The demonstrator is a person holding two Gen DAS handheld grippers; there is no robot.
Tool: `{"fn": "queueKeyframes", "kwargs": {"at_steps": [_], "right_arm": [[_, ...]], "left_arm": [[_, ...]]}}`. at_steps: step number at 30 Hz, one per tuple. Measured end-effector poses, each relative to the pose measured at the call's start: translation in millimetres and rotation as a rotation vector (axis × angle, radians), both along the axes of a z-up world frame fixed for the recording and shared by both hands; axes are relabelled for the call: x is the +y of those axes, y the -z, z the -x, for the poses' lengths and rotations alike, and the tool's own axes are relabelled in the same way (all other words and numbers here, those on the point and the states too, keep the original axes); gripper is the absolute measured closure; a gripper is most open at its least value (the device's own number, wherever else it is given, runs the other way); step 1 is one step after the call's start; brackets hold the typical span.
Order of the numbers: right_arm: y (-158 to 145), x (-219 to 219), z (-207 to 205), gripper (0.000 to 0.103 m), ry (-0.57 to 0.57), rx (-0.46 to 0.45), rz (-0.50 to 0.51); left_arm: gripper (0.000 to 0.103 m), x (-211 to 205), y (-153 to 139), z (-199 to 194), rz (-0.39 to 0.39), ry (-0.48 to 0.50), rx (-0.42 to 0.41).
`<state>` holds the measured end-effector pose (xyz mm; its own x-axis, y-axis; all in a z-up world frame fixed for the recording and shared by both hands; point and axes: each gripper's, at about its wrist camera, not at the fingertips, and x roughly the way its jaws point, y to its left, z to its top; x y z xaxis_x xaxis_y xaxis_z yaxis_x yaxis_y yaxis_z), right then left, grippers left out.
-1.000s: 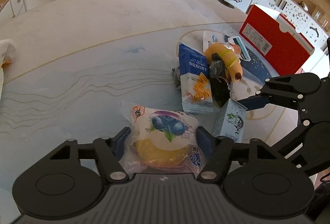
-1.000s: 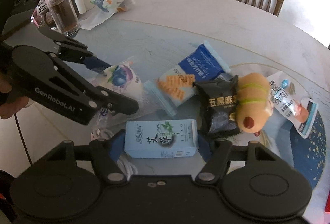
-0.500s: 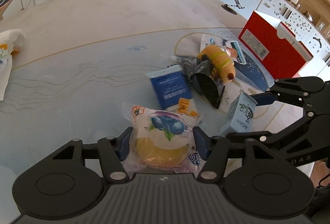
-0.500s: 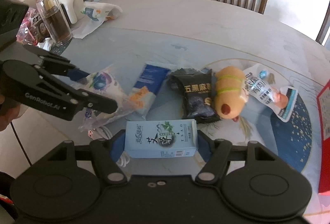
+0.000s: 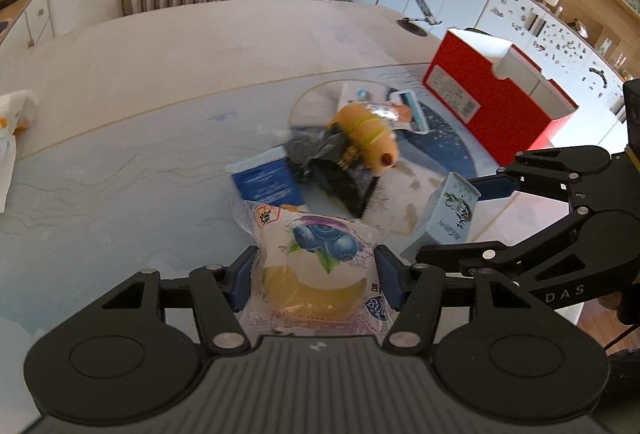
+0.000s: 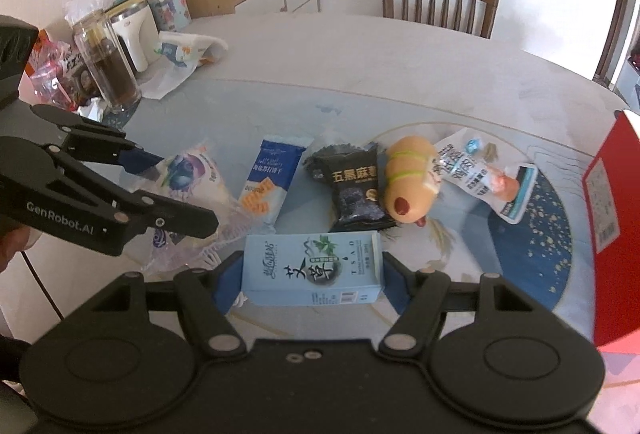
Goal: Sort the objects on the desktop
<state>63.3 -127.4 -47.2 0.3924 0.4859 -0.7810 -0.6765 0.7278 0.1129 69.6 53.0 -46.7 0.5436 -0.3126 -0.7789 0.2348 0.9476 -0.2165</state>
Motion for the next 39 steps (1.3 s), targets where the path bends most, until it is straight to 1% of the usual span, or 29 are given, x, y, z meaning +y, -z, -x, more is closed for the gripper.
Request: {"fn": "queueKeyframes", "kwargs": {"at_steps": [11,18,23,32,39], "right_arm": [[-24.3,-42.1,3.4,0.034,0.076,-0.024,-0.013],[-41.5,-72.5,-0.2,0.034,0.117,-0.032,-0.011],[-53.8,-101.7,-10.3,0.034,0.171,-0.035,-0.013],[-73.2,-159.9,-33.1,0.034,0.258,-0.046,-0.016],[-84.2,-199.5,-52.0,0.034,0.297,-0.059,-0.024]], "left_arm": [[0.043,-43.7,-28.5,4.2,0.001,0.063,-0.040],[0.043,-70.3,-44.4,1.4,0.017,0.093,-0.042],[0.043,-87.8,-55.9,-2.5,0.037,0.102,-0.046],[0.043,-128.0,-69.2,-16.1,0.041,0.136,-0.064],[0.043,-163.0,-76.1,-33.2,0.045,0.167,-0.076]]}}
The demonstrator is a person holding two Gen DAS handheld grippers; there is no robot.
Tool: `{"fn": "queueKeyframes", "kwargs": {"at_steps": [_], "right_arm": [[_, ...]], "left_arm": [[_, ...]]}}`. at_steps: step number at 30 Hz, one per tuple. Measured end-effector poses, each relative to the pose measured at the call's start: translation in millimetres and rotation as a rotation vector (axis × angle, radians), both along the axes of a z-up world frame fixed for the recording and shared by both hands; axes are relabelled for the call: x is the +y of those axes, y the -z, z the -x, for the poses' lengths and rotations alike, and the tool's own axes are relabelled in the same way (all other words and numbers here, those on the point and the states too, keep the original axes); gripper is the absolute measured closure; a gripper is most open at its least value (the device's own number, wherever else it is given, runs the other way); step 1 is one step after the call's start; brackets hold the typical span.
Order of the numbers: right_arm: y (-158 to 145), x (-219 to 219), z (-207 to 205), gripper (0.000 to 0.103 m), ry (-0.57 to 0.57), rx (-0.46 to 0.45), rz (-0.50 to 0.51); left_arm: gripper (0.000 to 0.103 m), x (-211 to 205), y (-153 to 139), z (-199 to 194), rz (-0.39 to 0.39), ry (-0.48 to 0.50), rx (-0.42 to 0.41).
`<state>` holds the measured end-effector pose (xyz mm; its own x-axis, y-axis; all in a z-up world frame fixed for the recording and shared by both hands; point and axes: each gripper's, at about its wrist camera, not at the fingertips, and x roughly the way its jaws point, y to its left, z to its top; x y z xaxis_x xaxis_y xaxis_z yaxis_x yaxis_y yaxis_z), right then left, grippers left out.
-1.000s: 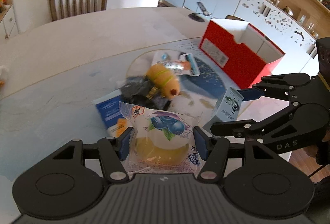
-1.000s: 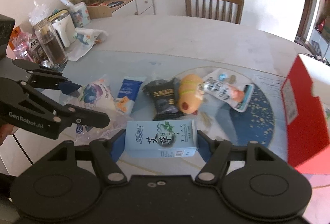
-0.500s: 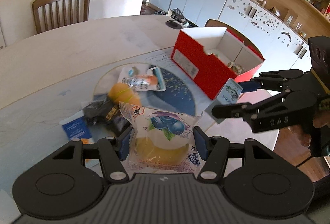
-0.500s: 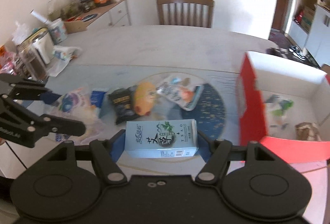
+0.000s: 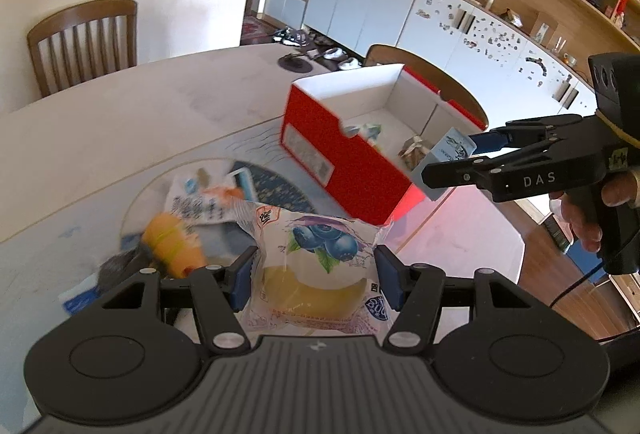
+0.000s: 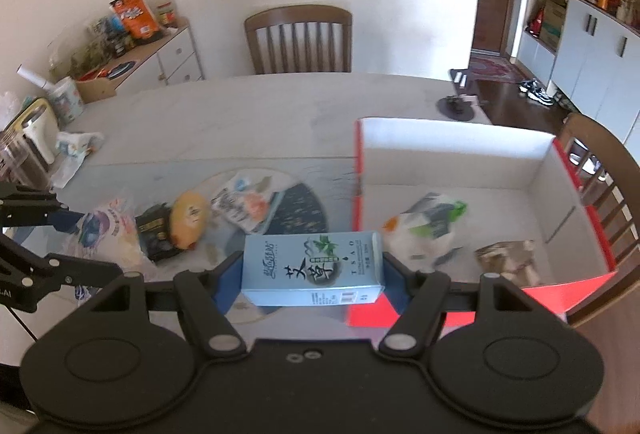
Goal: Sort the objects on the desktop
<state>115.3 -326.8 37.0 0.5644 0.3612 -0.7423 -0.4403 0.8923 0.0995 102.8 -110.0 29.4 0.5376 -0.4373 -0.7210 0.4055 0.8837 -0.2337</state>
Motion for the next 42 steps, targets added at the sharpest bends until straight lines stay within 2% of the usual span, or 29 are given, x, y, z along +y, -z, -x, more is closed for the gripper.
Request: {"fn": "queueKeyframes", "kwargs": {"at_steps": [22,32,42], "right_arm": [[-5.8,-104.0,-47.5,0.034,0.087,-0.013,0.020],[0.8,-127.3,-77.1,0.034,0.106,0.000,0.018],[10.5,-132.4,-116.9,0.034,0.117,0.013,0.034]], "left_arm": [[0.043,-130.2,-7.5,-58.5,-0.017,0.155,-0.030],[0.043,-162.5,-5.3,-87.0,-0.039,0.174,-0.029],[0.043,-191.5,1.9,-119.9,-0.083,0.194,-0.021]]}}
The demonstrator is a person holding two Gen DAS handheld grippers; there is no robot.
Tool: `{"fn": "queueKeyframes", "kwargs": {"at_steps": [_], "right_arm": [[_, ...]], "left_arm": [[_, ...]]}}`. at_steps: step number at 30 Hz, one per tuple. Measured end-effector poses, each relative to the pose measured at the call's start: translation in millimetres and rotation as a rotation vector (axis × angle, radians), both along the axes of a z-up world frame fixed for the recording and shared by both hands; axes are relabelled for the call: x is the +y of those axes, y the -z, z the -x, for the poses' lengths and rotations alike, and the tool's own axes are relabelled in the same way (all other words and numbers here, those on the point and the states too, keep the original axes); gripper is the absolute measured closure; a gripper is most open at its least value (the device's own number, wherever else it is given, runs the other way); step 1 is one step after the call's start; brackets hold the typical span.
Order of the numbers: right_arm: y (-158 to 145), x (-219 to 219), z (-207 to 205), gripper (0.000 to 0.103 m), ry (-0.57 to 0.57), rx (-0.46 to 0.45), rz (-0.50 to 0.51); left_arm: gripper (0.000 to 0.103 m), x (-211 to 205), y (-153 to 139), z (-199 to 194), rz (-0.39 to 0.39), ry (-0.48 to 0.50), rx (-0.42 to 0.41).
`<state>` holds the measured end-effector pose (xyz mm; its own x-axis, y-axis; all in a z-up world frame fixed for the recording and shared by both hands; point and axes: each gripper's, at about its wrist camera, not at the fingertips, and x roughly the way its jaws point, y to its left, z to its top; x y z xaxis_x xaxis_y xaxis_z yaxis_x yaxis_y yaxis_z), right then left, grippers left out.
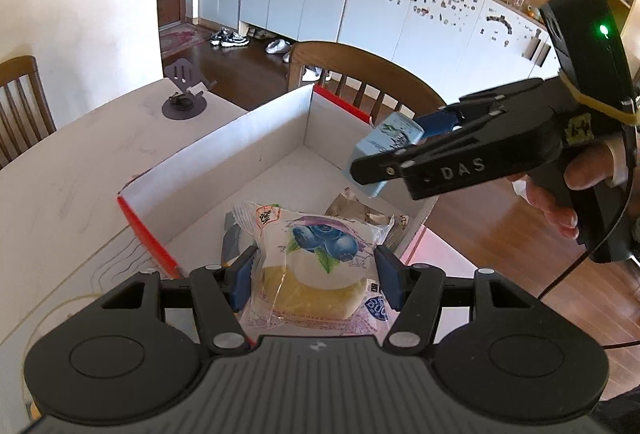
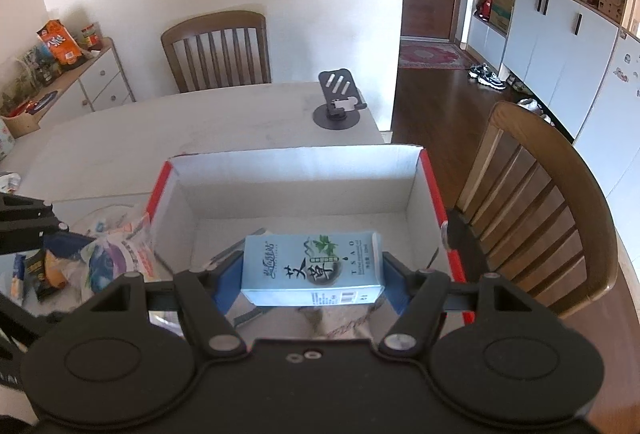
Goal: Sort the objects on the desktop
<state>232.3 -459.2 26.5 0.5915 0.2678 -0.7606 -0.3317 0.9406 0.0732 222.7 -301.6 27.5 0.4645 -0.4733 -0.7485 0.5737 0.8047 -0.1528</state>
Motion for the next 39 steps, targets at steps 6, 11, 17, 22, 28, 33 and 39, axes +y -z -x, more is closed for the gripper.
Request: {"fn": "queueKeyframes", "kwargs": {"at_steps": [6,11,17,22,28,33,39], "right_arm": [[13.0,1.6,-23.5,0.034,0.001,0.031,0.009],[25.1,3.4,-39.4,0.034,0.021,0.047,0.010],[45.6,9.4,-60.8,0.034,0.030,0.081,0.040],[57.9,12.3,-73.8,0.033,0.036,0.111,0.048],[73.2,17.7,-83.1,0.033,0.025,0.155,0.070],[82.2,19.3,-87.7,0.033,0.033,0.174,0.102],[93.2,20.2,-94.6,0.033,0.042,0.205,0.122]], "left_arm": [[0.043,-21.4,9.6,-13.8,-0.046,0.035,0.004],[0.043,-33.1,19.7,-26.1,-0.078,0.045,0.013],[0.043,-43.2,32.0,-40.4,-0.097,0.052,0.038],[0.043,-49.0,40.2,-49.4,-0.112,0.058,0.053],[0.043,-54.2,49.9,-58.3,-0.132,0.059,0.073],[0.043,-59.5,59.1,-64.1,-0.155,0.056,0.092],[0.043,-66.8,71.2,-68.2,-0.183,0.066,0.114]]}}
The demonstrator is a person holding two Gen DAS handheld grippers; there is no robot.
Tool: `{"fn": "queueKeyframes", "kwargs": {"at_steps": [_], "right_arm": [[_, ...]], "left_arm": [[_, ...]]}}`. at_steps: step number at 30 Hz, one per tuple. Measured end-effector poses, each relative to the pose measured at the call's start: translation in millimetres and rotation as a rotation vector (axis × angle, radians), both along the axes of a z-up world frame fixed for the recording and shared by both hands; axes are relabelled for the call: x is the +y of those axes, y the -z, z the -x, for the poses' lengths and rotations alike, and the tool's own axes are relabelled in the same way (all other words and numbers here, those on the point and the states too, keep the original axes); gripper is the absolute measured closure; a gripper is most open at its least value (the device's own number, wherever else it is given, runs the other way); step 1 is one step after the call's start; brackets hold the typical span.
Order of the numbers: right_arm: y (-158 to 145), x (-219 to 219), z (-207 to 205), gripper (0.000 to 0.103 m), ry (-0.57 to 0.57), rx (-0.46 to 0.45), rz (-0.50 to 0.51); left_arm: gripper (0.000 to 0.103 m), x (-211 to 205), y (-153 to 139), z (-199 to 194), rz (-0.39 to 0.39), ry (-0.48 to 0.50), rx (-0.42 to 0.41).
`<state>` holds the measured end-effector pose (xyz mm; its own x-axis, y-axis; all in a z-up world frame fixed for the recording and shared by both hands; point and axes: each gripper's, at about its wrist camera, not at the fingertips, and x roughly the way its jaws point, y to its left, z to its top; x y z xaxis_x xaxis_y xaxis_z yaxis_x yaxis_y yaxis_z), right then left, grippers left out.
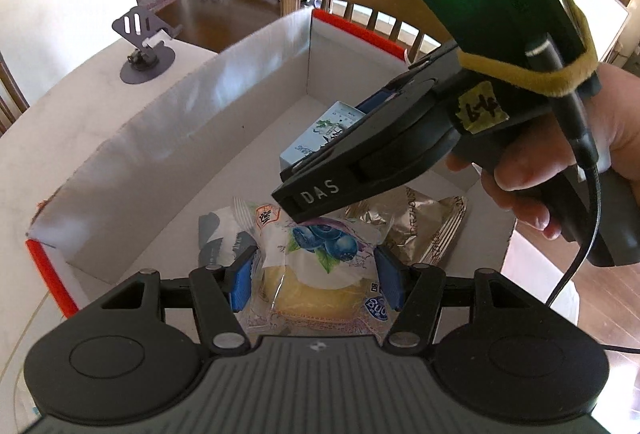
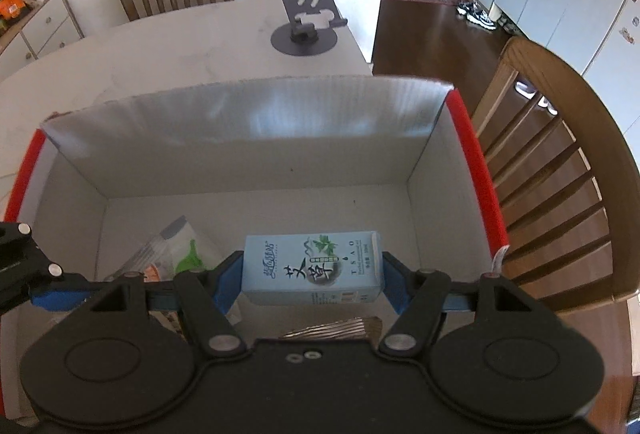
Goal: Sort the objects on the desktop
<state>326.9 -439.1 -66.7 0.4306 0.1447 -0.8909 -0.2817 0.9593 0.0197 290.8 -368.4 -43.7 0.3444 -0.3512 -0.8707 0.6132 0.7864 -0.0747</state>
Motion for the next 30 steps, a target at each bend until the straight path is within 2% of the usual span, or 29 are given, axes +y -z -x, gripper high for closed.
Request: {"fn": "queueKeyframes", "kwargs": {"at_steps": [12,19,30], "right_arm": [[15.9,7.6,-8.3,0.033,-0.011,0.078,0.001],[24.8,8.6,-12.2,0.032,-0.014,0.113,0.015],[16.6,8.0,-14.4,0.029,-0.005,0.101,0.016]], "left_arm": [[0.043,-6.7,20.1,-5.2,-0.045,0.027,0.048],[0.042,-4.4,30.5,-7.8,-0.058,0.032,0.106],[0.035,3.4,17.9,-8.6,0.001,-0.007,0.092]]}}
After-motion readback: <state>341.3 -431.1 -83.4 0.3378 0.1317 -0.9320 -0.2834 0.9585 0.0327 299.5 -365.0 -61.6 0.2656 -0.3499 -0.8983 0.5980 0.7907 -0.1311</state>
